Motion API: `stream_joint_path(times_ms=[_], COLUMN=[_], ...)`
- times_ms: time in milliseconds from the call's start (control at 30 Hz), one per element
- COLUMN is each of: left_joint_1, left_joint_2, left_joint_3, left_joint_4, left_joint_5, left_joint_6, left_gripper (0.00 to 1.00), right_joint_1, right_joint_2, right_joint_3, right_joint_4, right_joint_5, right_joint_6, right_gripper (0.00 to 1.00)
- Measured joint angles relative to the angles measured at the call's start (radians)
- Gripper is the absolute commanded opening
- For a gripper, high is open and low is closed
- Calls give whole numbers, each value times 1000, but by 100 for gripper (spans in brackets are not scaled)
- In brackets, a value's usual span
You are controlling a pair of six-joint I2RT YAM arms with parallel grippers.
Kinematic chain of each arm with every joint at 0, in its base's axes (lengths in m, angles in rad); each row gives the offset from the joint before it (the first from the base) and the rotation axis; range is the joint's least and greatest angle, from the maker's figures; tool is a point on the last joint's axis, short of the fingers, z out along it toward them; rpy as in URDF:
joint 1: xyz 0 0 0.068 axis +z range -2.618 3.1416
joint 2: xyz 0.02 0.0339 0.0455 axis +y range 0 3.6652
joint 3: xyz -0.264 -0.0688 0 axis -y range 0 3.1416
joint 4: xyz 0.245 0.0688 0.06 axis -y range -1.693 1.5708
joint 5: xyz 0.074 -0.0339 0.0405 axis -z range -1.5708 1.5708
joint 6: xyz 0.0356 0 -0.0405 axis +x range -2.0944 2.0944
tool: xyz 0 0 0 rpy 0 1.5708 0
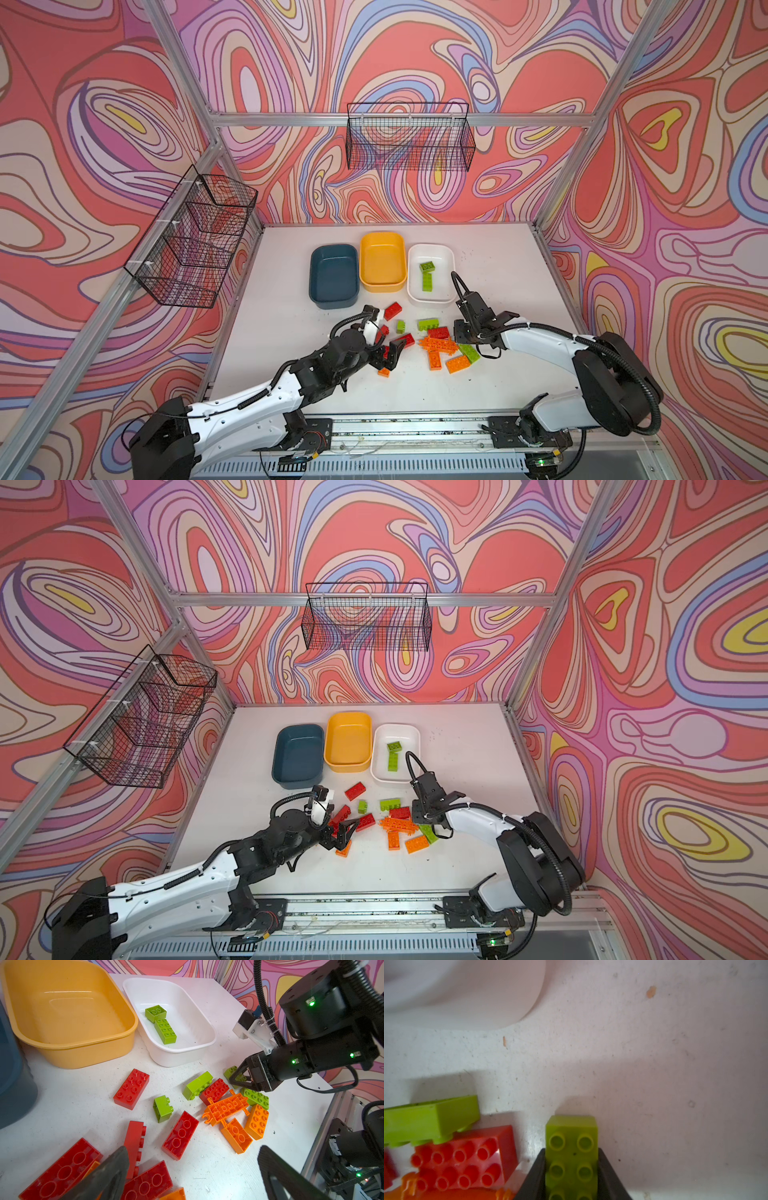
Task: Sort the legos into containers by color
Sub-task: 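Carry the lime-green brick into the white bin and open the right gripper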
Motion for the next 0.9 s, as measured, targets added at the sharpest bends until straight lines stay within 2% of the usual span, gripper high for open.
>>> stream_joint_path(times_ms=[233, 367, 567, 767, 833, 900], left_joint_1=[0, 0, 0, 0, 0, 0], left_joint_2=[1, 4, -15, -121, -158, -191], left_joint_3=[0, 0, 0, -1, -2, -4], left_joint_4=[-3, -7, -48, -111, -135, -159], left_joint_5=[-11, -14, -21, -63, -82, -103], left_joint_6=[16, 21, 24, 23, 23, 24], left_gripper=[100, 100, 100, 100, 100, 100], right_joint_1=[0, 0, -1, -15, -28, -41], right_joint_2=[-54, -6, 242, 475, 531, 565], right_joint_3=[181, 336, 573, 713, 736, 750], right_joint_4=[-79, -76, -43, -34, -32, -33], right_joint_5=[49, 84, 128, 132, 125, 116], right_joint_6=[-29, -71, -148, -191, -197, -198], right_gripper=[29, 29, 28, 29, 34, 44])
